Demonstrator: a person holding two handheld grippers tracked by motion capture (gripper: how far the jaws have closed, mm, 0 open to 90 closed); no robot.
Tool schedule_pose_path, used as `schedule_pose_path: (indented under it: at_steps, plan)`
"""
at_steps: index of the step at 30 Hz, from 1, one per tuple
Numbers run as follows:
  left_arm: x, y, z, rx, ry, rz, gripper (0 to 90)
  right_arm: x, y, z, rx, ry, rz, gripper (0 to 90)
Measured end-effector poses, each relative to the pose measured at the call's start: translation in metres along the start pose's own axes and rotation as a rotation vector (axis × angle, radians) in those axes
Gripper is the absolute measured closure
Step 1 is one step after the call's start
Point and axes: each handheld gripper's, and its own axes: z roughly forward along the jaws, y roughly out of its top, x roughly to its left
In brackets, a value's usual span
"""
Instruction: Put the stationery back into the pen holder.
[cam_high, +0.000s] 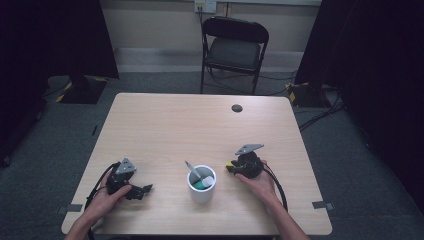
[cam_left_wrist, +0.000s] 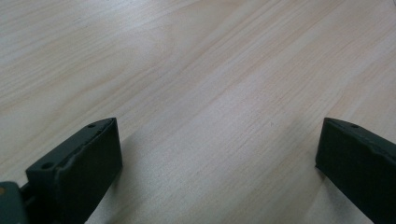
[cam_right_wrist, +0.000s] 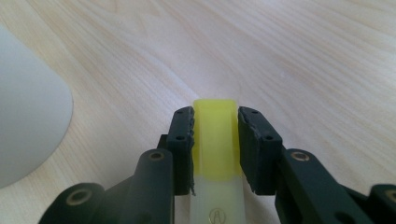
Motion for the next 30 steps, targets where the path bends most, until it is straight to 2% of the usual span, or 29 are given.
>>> schedule_pose_path:
  at_steps: [4,8,15,30]
  plan:
    - [0.0,0.0,0.0,0.0,0.0,0.0,0.0,-0.002,0.002,-0.007,-0.044,0.027,0.036,67.3]
    - [0.0,0.0,0.0,0.0,0.0,0.0,0.0,-0.002,0.003,-0.013,-0.082,0.023,0.041,67.3]
    - [0.0,0.0,0.0,-0.001,0.0,0.0,0.0,-0.006,0.004,-0.023,-0.139,0.027,0.08,67.4]
    - [0.0,0.0,0.0,0.0,0.0,0.0,0.0,0.0,0.005,-0.035,-0.191,0.039,0.061,67.4]
